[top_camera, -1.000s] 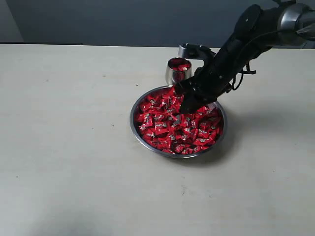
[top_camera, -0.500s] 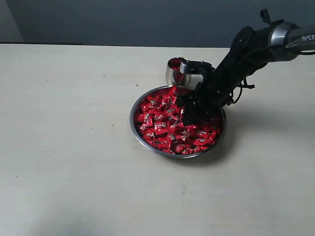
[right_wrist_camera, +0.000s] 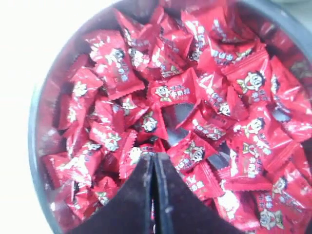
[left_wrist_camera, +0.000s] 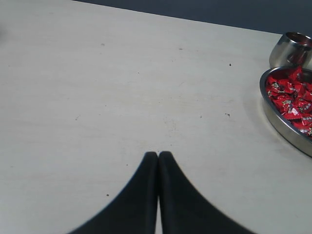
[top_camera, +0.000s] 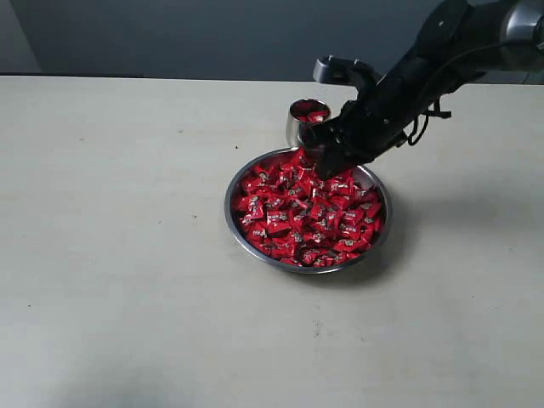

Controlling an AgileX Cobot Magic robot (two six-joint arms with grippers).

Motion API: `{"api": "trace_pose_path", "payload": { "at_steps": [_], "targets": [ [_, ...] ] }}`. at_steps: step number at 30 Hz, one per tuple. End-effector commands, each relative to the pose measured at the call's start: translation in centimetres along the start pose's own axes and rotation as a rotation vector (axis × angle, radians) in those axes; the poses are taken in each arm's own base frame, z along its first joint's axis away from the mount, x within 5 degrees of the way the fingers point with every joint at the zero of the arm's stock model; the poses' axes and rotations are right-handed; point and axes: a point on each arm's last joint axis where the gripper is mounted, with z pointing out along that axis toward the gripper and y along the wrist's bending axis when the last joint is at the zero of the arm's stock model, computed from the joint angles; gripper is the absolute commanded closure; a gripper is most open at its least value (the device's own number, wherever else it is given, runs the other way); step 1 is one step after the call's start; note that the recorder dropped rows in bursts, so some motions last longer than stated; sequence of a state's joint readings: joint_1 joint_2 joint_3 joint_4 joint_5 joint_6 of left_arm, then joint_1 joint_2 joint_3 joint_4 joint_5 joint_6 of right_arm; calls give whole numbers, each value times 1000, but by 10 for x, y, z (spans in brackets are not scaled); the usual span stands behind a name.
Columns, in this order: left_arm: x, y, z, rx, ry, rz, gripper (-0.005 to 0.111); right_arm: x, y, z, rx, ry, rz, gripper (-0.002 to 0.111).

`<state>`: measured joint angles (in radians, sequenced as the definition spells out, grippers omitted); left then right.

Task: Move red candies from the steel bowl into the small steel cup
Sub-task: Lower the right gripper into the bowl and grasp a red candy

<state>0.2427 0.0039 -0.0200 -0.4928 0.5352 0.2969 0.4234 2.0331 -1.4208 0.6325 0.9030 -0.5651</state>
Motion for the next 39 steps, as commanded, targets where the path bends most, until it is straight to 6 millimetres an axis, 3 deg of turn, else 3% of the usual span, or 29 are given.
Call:
{"api": "trace_pose_path", "payload": {
  "at_steps": [1, 8, 11, 15, 17, 31, 33, 37, 39],
  "targets": [
    [-1, 0, 0, -4, -10, -2, 106, -2, 9, -28, 42, -40, -65, 108],
    [-1, 0, 0, -4, -10, -2, 106, 2, 13, -34, 39, -7, -86, 106],
    [-1, 0, 0, -4, -10, -2, 106, 8, 12, -28, 5, 70, -90, 90],
    [-1, 0, 0, -4, -10, -2, 106, 12, 7, -16, -9, 118, -82, 58],
    [-1, 0, 0, -4, -10, -2, 106, 13, 4, -11, -10, 133, -76, 52],
    [-1, 0, 0, -4, -10, -2, 106, 24, -16, 40, -77, 210, 12, 54],
    [-1, 0, 0, -4, -10, -2, 106, 25, -18, 44, -81, 216, 21, 65],
    [-1, 0, 0, -4, -10, -2, 106, 25, -18, 44, -80, 214, 20, 108],
    [-1, 0, 0, -4, -10, -2, 106, 23, -16, 40, -78, 203, 14, 107]
  ]
}}
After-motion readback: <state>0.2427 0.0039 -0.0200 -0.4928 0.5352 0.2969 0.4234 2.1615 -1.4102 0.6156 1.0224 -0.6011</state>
